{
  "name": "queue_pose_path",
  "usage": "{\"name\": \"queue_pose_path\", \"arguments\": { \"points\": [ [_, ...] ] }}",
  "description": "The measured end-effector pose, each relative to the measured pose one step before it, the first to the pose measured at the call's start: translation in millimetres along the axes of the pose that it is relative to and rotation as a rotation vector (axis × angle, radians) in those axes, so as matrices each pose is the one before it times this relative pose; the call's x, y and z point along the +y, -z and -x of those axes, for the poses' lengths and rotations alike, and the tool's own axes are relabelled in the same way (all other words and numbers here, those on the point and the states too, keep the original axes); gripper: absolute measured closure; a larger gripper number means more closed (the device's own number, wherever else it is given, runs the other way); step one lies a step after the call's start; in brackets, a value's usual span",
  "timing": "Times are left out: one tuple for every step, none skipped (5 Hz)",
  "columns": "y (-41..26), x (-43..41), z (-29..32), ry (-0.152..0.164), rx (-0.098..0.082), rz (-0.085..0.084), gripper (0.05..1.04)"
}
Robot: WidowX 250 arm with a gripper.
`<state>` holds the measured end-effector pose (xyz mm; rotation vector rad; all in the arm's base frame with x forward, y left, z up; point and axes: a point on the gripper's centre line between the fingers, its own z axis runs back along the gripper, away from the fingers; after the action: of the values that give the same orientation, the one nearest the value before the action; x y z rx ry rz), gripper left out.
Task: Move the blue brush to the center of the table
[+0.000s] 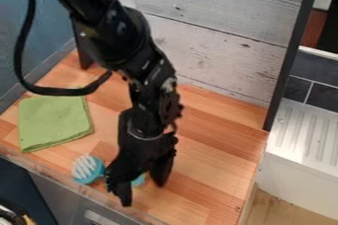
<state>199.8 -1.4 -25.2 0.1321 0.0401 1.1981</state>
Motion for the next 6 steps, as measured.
{"name": "queue_pose_path", "arguments": {
  "points": [
    [9.45, -1.87, -10.8, -0.0143, 0.0166, 0.0115, 0.084],
    [-0.63, -4.86, -4.6, 0.0022, 0.0027, 0.0078, 0.084],
    [1.18, -0.99, -5.61, -0.0149, 0.0003, 0.0101, 0.112],
    [1.61, -2.94, -2.52, 0.0058, -0.0066, -0.0004, 0.387],
    [0.45, 0.89, -0.25, -0.0109, -0.0069, 0.0013, 0.676],
    [-0.35, 3.15, 2.64, 0.0075, -0.0102, 0.0076, 0.798]
  ]
}}
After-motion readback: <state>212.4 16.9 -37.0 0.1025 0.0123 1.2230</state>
